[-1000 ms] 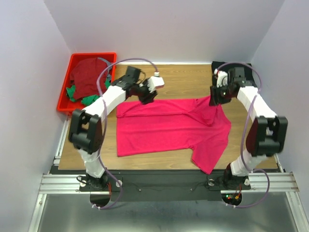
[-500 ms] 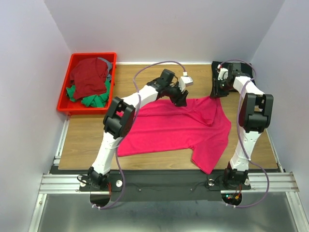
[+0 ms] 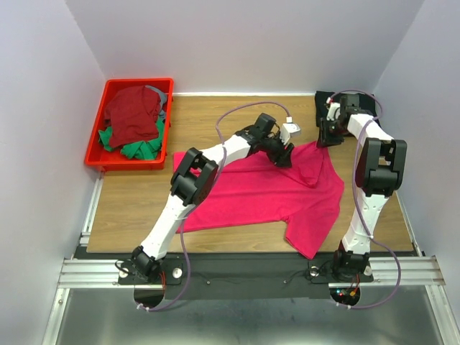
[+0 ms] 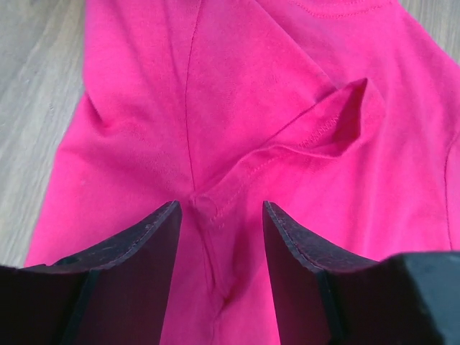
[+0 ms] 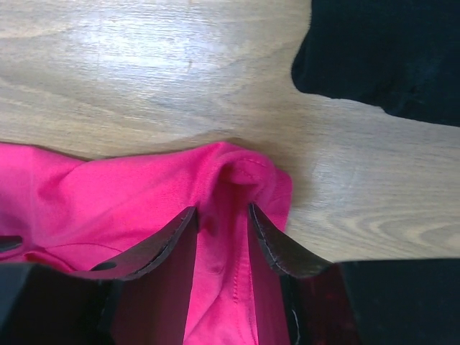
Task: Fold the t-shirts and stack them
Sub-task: Fold the tshirt
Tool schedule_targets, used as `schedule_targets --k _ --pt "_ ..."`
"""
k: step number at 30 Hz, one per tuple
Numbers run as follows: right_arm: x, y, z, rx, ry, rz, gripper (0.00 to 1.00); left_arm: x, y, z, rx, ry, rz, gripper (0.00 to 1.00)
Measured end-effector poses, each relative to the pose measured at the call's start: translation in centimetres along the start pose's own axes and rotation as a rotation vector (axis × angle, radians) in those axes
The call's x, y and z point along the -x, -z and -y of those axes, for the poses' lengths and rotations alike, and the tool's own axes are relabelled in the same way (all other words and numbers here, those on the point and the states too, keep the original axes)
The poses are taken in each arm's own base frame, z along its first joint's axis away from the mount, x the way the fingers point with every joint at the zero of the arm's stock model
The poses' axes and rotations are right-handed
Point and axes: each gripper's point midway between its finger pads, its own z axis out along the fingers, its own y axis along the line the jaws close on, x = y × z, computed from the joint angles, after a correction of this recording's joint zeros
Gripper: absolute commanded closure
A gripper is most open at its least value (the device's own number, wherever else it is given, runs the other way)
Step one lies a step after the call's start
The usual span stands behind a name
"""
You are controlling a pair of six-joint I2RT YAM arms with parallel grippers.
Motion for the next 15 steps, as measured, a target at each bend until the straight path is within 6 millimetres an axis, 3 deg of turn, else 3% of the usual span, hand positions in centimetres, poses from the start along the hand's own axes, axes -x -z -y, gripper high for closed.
schedule_targets --k 3,7,8,11,15 --pt "0.0 0.0 0.2 -0.009 -0.005 0.001 0.61 -0.5 -0.7 0.1 -0.009 0.009 -0.004 0.58" --pt "0.0 0.0 0.4 -0.019 -0.007 0.000 0.61 -0.5 -1.0 0.6 -0.026 0.014 -0.002 0.96" --pt "0.0 0.0 0.5 -0.020 -0.007 -0.001 0.61 -0.4 -1.1 0.7 -0.031 0.009 0.001 1.00" --pt "-0.2 -0.2 0.6 -0.026 -0.008 -0.007 0.61 -0.5 -1.4 1.2 -0.047 -0.011 0.007 1.00" --pt "-0.3 -0.3 0.9 -0.036 -0.011 -0.010 0.62 -2.2 -0.5 2.7 -0.074 -0.030 -0.022 1.00"
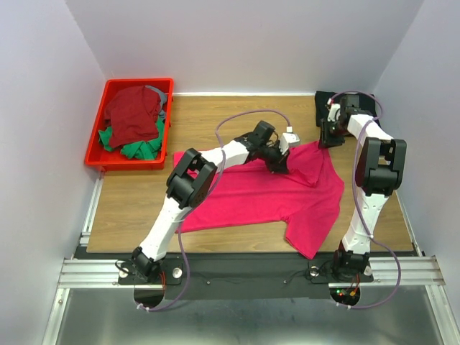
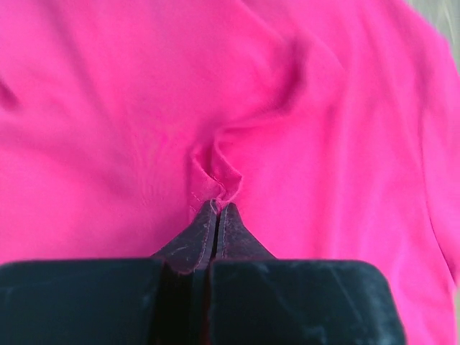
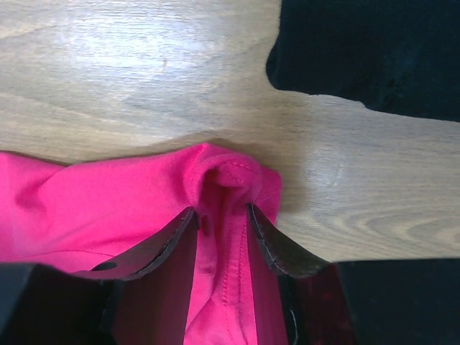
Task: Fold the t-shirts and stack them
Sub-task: Fold the tshirt
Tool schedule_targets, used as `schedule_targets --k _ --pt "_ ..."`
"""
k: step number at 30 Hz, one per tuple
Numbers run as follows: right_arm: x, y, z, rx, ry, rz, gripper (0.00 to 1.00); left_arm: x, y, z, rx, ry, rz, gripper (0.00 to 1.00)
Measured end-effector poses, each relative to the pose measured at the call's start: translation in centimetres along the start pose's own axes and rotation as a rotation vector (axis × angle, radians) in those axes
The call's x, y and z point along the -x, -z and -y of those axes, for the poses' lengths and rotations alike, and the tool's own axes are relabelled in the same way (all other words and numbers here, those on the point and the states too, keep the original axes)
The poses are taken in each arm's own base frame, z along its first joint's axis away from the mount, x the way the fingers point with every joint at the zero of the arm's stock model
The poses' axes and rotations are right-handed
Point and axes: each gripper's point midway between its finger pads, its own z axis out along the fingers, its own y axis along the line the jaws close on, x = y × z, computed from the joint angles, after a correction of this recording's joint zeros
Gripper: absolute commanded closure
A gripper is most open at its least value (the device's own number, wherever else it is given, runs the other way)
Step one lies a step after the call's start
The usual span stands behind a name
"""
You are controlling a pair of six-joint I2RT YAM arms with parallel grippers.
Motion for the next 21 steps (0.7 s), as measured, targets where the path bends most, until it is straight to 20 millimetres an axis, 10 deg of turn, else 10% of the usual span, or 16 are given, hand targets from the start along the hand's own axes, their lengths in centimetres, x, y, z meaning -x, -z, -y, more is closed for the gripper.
schedule_targets --k 9,14,21 --pt "-0.3 -0.2 0.8 -0.031 -0.006 -0.010 0.62 -0.1 1.5 3.0 -0.051 -0.213 -0.034 0.93" --pt "-0.3 -0.2 1.1 -0.039 -0.012 -0.010 0.62 -3.6 0.6 6.0 -0.112 -0.333 -0.128 0.90" --pt "-0.3 -0.2 1.2 -0.042 -0.011 -0.009 0.62 -5.9 1.7 8.6 -0.134 -0.444 -0.204 0.52"
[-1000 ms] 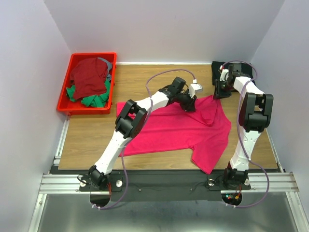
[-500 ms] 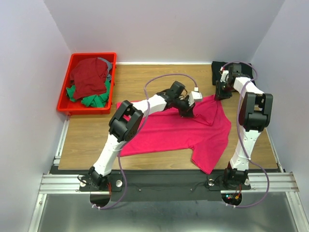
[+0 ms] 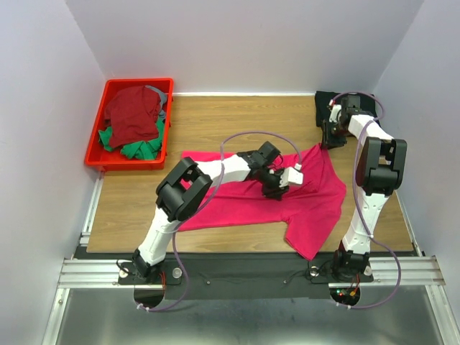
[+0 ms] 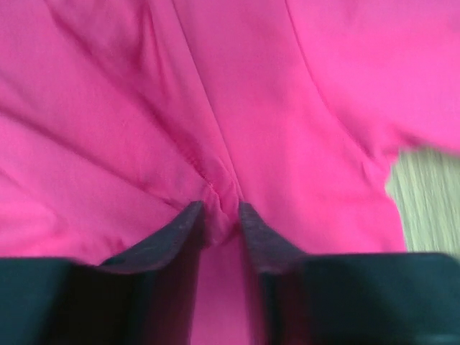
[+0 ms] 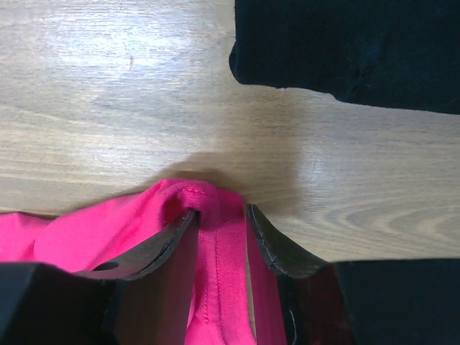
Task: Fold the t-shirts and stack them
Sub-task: Fold the tshirt
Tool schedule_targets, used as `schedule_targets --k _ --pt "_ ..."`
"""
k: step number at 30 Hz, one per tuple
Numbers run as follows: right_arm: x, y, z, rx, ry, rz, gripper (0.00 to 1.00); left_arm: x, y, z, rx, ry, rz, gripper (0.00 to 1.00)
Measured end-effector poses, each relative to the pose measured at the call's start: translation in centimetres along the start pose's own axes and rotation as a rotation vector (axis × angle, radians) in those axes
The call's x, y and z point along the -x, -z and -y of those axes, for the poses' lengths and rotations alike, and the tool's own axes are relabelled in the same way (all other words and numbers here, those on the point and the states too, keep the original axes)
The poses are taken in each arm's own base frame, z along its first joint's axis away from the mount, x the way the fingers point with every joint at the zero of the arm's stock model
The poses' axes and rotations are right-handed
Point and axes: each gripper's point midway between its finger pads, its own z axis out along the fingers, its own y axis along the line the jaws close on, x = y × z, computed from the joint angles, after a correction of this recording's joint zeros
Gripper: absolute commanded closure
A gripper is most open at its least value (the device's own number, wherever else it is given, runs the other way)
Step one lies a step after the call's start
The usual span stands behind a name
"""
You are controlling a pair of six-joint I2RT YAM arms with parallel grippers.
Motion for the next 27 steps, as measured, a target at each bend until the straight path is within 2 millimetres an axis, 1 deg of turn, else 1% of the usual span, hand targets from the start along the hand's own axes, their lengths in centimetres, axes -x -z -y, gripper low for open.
schedule_targets --k 1,4,8,11,13,14,15,16,17,20,21,23,25,27 --pt "0.0 0.0 0.1 -0.002 0.002 0.000 0.62 -0.4 0.5 0.1 0.004 -0.002 -0.013 0.48" --pt "0.0 0.0 0.1 -0.004 0.009 0.000 0.62 -1.6 2.0 0.1 0.019 0.007 -0.038 0.47" --pt "-0.5 -0.2 0.6 -0.022 0.031 -0.009 0.62 -2.2 4.3 -1.4 0.064 0.032 -0.047 0.50" --pt "-1.2 0.0 1.2 -0.042 0.044 -0.023 0.63 -2.2 6.2 -2.5 0.093 0.104 -0.024 0.52" --pt "-1.2 0.5 2.0 -0.062 0.047 -0.019 0.63 -2.3 8.1 -3.8 0.132 0.161 0.000 0.52" --pt "-1.0 0.9 2.4 -0.069 0.049 -0.012 0.62 -2.7 9.6 -4.8 0.169 0.200 0.011 0.52" --pt "-1.0 1.1 2.8 -0.077 0.050 -0.008 0.62 -2.8 10.7 -5.5 0.194 0.225 0.018 0.53" --pt "-0.9 1.5 3.3 -0.086 0.050 -0.001 0.62 -3.1 12.1 -6.4 0.231 0.257 0.026 0.53" --pt "-0.8 2.0 3.6 -0.092 0.049 0.006 0.62 -3.6 13.9 -7.5 0.279 0.289 0.036 0.55" --pt "0.1 3.6 4.0 -0.089 0.050 0.046 0.61 -5.7 18.7 -10.1 0.416 0.394 0.043 0.59" --pt "0.4 4.0 3.9 -0.080 0.049 0.060 0.62 -6.5 19.9 -10.6 0.453 0.430 0.040 0.60" --pt "1.2 5.2 3.2 -0.054 0.051 0.096 0.62 -9.0 22.4 -11.6 0.532 0.508 0.023 0.60" --pt "1.8 5.8 2.5 -0.023 0.045 0.121 0.62 -12.0 24.1 -11.9 0.591 0.590 -0.005 0.60" --pt "2.3 6.0 1.8 0.009 0.036 0.135 0.62 -14.8 25.1 -11.5 0.631 0.671 -0.042 0.61"
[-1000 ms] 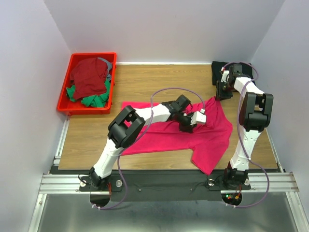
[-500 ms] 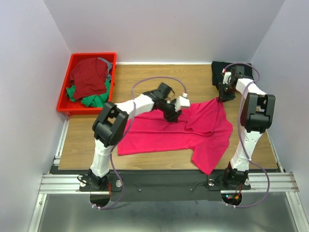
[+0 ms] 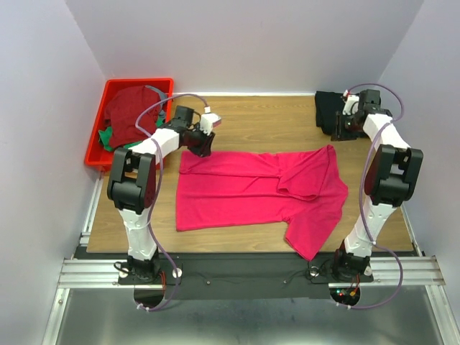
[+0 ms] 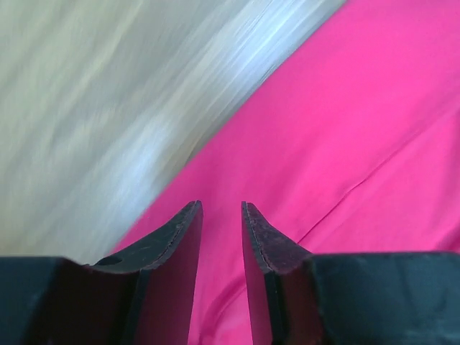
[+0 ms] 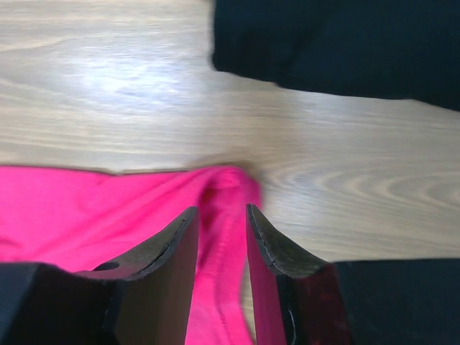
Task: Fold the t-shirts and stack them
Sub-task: Fold the tshirt
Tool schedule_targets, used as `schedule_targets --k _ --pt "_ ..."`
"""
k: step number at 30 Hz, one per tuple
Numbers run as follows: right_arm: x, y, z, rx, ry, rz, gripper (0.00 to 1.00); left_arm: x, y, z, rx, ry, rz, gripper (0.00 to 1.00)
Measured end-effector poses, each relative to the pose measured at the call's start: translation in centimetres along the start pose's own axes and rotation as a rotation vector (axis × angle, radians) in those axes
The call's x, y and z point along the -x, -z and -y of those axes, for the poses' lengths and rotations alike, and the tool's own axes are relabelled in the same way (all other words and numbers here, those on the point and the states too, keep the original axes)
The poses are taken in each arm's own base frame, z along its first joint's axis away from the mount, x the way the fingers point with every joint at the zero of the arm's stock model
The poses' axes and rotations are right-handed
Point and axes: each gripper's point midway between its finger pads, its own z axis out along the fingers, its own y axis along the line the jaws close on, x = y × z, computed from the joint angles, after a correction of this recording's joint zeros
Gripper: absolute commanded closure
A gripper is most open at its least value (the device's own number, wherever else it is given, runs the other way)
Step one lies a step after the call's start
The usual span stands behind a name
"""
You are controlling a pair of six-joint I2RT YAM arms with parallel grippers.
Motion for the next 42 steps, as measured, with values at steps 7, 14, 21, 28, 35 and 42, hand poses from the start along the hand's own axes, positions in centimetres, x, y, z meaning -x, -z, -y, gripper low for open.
schedule_targets --k 7,14,21,28,35,42 --pt "0.0 -0.3 -2.4 0.092 -0.015 0.002 0.62 -5.5 0.9 -3.0 0.124 0.136 -0.118 0.64" --pt "-3.4 -3.7 -2.4 0.098 -0.030 -0.106 0.65 -7.8 1.9 -5.9 0.240 0.210 -0.175 0.65" --pt "-2.0 -6.9 -0.2 0.026 -0.027 -0.104 0.66 -7.1 1.9 -10.1 0.322 0.262 -0.163 0.68" --pt "1.2 -8.6 0.6 -0.002 -0.038 -0.047 0.61 -5.4 0.9 -13.1 0.364 0.275 -0.132 0.65" --pt "2.2 -7.8 -1.2 0.090 -0.046 -0.017 0.46 -5.0 0.7 -12.7 0.327 0.263 -0.123 0.59" --pt "5.1 -1.1 -3.7 0.154 0.035 0.094 0.39 -3.1 4.0 -11.0 0.303 0.218 -0.087 0.52"
